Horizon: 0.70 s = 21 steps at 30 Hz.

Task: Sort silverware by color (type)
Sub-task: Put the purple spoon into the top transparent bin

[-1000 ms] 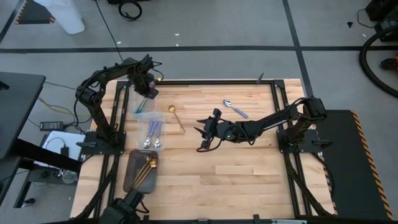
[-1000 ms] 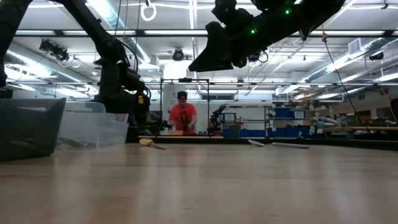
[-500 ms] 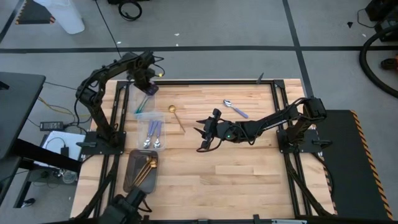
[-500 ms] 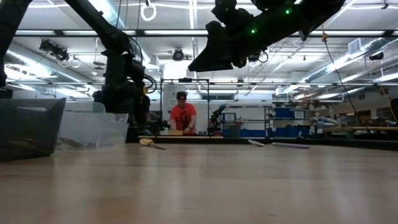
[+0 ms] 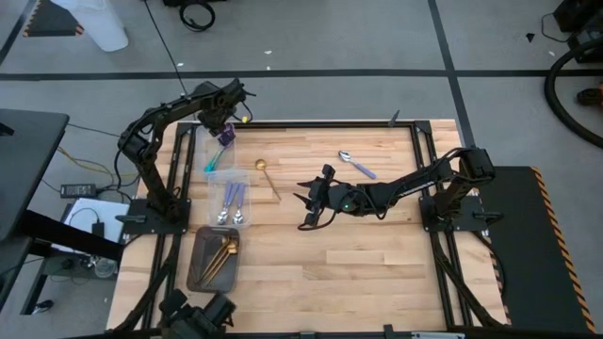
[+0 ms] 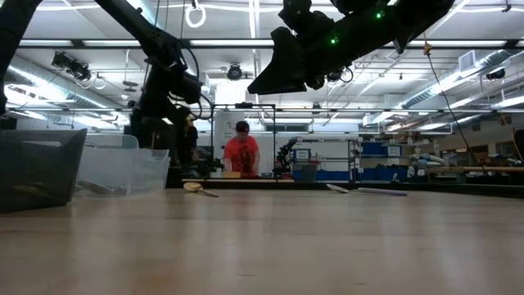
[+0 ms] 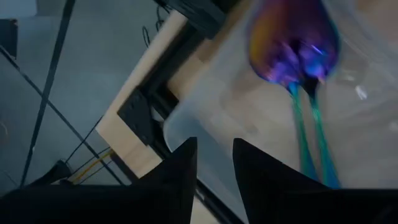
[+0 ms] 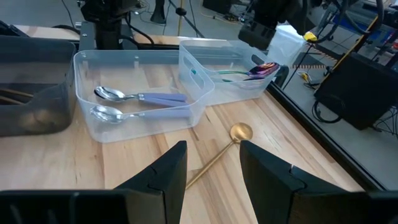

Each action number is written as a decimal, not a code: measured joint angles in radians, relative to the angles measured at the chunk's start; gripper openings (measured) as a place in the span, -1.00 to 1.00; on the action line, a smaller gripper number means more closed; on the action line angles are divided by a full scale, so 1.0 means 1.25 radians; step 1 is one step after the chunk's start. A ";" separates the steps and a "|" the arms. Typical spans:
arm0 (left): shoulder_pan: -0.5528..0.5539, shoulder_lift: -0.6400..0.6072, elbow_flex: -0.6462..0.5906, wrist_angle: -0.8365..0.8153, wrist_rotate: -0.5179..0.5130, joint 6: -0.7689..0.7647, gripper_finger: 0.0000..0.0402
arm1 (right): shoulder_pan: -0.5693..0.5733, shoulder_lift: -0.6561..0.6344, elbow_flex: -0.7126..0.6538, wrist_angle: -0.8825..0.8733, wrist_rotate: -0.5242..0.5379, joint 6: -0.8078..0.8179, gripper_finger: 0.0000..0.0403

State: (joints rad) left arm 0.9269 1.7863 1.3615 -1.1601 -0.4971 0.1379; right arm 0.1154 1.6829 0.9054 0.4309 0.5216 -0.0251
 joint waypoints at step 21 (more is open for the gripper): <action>0.022 0.000 0.030 0.080 0.228 0.128 -0.48 | 0.002 0.000 0.000 -0.024 -0.002 0.008 -0.22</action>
State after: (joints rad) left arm 0.9543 1.7863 1.3991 -1.0607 -0.2115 0.2984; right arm 0.1178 1.6829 0.9054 0.4014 0.5190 -0.0152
